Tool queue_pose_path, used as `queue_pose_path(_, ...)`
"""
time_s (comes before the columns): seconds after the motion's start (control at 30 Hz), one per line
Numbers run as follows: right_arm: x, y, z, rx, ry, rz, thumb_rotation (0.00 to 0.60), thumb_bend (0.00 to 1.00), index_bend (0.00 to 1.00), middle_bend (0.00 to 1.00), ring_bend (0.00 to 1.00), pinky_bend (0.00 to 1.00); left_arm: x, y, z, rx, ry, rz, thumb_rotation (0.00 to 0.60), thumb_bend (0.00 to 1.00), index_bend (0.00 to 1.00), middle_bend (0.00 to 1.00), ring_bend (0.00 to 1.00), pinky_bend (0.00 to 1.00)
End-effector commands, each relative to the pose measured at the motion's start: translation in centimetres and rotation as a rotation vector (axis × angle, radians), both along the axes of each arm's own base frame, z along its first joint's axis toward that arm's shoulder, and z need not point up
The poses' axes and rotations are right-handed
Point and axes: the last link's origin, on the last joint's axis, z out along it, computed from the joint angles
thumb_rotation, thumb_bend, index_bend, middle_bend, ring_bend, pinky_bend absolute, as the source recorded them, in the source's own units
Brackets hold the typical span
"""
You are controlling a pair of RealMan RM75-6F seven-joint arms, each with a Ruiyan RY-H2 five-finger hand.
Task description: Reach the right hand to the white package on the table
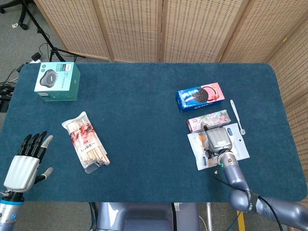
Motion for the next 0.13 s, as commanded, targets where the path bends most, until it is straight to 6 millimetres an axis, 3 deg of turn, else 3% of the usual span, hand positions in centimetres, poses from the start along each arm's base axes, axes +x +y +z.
queue_pose_path(0.03,-0.01,-0.02,0.04,0.000,0.001,-0.001,0.600,1.00,0.00,0.62,0.55,0.35,0.01,0.01,-0.03,0.000,0.001,-0.001,0.600,0.17,0.00,0.00,0.00,0.00)
queue_pose_path(0.13,0.07,-0.14,0.25,-0.006,-0.002,-0.001,0.600,1.00,0.00,0.62,0.55,0.35,0.04,-0.01,-0.10,-0.003,0.002,-0.002,0.600,0.17,0.00,0.00,0.00,0.00)
